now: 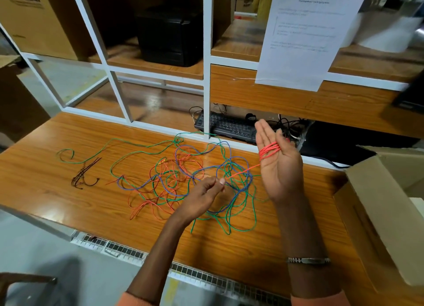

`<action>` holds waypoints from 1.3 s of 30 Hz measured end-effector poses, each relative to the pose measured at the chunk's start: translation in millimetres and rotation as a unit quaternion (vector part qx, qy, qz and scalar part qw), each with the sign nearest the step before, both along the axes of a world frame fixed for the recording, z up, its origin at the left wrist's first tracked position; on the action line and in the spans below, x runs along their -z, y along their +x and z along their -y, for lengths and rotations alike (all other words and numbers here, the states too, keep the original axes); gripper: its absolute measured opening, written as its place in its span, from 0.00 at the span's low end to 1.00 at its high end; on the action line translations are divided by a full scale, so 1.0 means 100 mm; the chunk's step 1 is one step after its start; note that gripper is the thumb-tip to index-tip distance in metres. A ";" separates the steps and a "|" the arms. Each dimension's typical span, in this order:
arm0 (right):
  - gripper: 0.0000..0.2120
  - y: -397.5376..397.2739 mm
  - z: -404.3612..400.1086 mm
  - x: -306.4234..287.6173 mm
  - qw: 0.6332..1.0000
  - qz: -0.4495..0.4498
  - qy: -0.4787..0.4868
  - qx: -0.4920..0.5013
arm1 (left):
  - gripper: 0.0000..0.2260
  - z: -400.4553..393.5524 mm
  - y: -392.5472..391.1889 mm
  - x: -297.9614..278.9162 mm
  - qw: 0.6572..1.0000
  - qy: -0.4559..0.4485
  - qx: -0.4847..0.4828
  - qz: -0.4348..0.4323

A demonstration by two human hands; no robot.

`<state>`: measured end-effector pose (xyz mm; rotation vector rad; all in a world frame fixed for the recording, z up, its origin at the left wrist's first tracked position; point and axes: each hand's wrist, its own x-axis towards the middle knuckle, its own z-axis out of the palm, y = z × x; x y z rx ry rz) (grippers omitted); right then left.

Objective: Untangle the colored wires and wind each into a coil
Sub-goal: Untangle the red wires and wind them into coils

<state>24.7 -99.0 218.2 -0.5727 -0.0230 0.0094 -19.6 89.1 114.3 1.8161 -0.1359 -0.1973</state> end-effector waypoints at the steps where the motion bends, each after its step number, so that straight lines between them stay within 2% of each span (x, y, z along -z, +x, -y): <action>1: 0.20 0.02 -0.01 0.03 0.998 -0.007 -0.042 0.039 | 0.18 0.00 0.00 0.01 1.000 0.015 0.005 0.011; 4: 0.21 0.03 -0.03 0.09 0.974 -0.048 -0.187 0.118 | 0.14 -0.04 0.02 0.02 0.997 0.040 0.050 0.032; 7: 0.23 -0.03 -0.07 0.07 0.916 -0.128 -0.370 0.085 | 0.11 -0.04 0.00 -0.14 0.996 -0.013 0.077 0.050; 9: 0.15 -0.10 -0.10 -0.03 0.847 -0.217 -0.484 0.027 | 0.11 -0.04 0.00 -0.23 0.992 -0.031 0.068 0.104; 10: 0.10 -0.18 -0.11 -0.07 0.806 -0.222 -0.549 -0.029 | 0.10 -0.04 0.02 -0.27 0.990 -0.033 0.060 0.126; 12: 0.13 -0.30 -0.16 -0.06 0.712 -0.144 -0.679 -0.102 | 0.10 -0.06 0.07 -0.31 0.987 -0.031 0.044 0.152; 13: 0.12 -0.29 -0.20 -0.01 0.717 -0.135 -0.673 -0.119 | 0.10 -0.06 0.09 -0.31 0.986 -0.030 0.033 0.159; 15: 0.08 -0.26 -0.32 0.07 0.761 -0.158 -0.607 -0.165 | 0.09 -0.07 0.12 -0.30 0.985 -0.031 -0.004 0.171; 16: 0.12 -0.25 -0.37 0.12 0.766 -0.160 -0.590 -0.197 | 0.08 -0.08 0.13 -0.28 0.983 -0.038 -0.027 0.176; 19: 0.34 -0.27 -0.38 0.18 0.706 -0.134 -0.626 -0.303 | 0.08 -0.15 0.16 -0.23 0.980 -0.051 -0.086 0.171; 21: 0.47 -0.30 -0.35 0.15 0.691 -0.106 -0.606 -0.379 | 0.11 -0.23 0.19 -0.18 0.980 -0.050 -0.108 0.157; 22: 0.48 -0.34 -0.33 0.14 0.708 -0.083 -0.569 -0.409 | 0.12 -0.26 0.19 -0.15 0.981 -0.058 -0.110 0.150; 25: 0.40 -0.39 -0.27 0.09 0.773 -0.026 -0.409 -0.485 | 0.15 -0.29 0.19 -0.05 0.984 -0.044 -0.096 0.141; 28: 0.42 -0.35 -0.24 0.10 0.794 0.018 -0.275 -0.542 | 0.11 -0.19 0.15 0.00 0.989 -0.049 -0.089 0.110; 30: 0.40 -0.33 -0.18 0.12 0.812 0.061 -0.176 -0.553 | 0.17 -0.11 0.13 0.06 0.991 -0.046 -0.085 0.093; 31: 0.38 -0.34 -0.14 0.11 0.828 0.083 -0.121 -0.541 | 0.23 -0.09 0.12 0.10 0.991 -0.050 -0.090 0.087; 33: 0.33 -0.31 -0.06 0.06 0.866 0.110 0.000 -0.488 | 0.31 -0.07 0.08 0.17 0.990 -0.063 -0.111 0.064; 35: 0.29 -0.28 0.01 -0.03 0.912 0.104 0.091 -0.386 | 0.31 -0.07 0.05 0.20 0.992 -0.041 -0.106 0.061; 37: 0.26 -0.20 0.06 -0.05 0.967 0.057 0.082 -0.236 | 0.28 -0.06 0.02 0.21 0.992 -0.025 -0.095 0.076; 39: 0.21 -0.11 0.12 0.00 0.994 0.026 0.028 -0.107 | 0.24 -0.04 0.01 0.16 0.991 -0.007 -0.082 0.104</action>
